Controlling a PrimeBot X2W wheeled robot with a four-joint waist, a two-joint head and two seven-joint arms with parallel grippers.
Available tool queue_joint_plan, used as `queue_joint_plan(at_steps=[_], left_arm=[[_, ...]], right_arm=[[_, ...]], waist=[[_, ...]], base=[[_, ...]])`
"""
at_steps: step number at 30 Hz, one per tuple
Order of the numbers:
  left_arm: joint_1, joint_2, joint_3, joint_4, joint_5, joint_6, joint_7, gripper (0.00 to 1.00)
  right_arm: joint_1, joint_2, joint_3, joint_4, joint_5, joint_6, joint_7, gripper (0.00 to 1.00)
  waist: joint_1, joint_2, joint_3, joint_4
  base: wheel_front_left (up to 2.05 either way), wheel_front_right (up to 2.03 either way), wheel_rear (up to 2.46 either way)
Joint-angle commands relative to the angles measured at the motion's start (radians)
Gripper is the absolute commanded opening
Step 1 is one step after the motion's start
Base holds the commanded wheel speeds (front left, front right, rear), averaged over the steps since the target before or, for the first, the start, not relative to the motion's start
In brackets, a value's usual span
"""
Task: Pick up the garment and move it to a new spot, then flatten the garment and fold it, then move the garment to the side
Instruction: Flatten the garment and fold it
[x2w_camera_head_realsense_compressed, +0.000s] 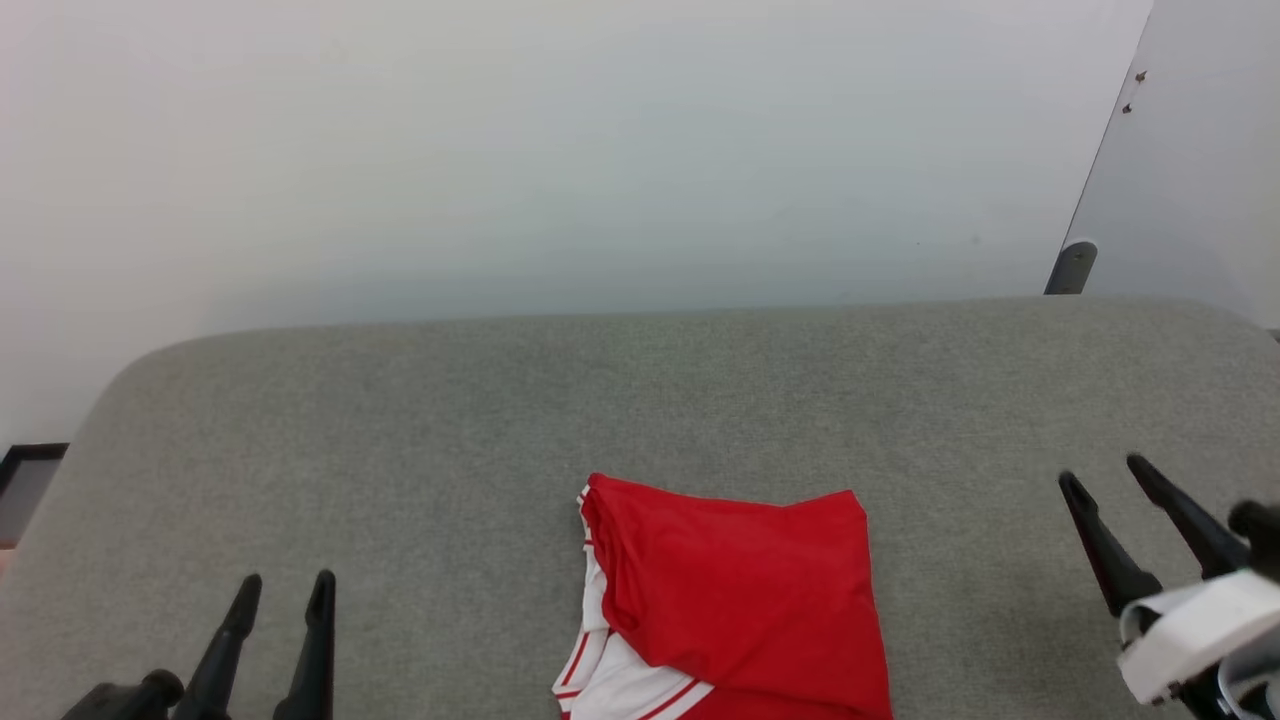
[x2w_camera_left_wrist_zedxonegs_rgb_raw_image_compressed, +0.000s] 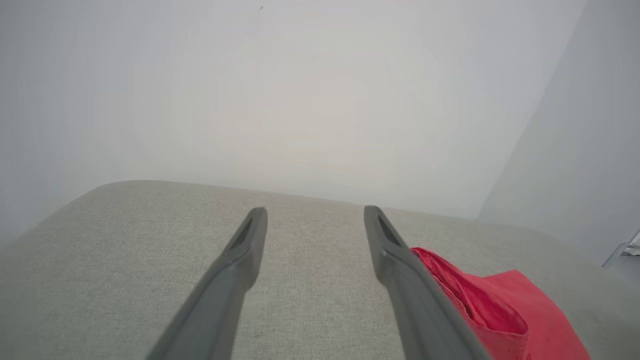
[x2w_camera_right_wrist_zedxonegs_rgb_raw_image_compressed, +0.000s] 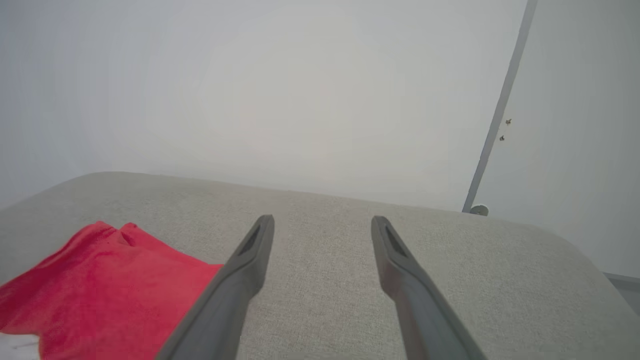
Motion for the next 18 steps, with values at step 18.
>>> queue_joint_plan(at_steps=[18], left_arm=[[0.044,0.032,0.03,0.001,0.041,-0.003,0.0,1.0]], right_arm=[[0.197,0.081,-0.199,0.004,-0.091,0.0,-0.026,1.0]], waist=[[0.0,0.0,-0.029,0.012]], base=[[0.0,0.0,0.0]])
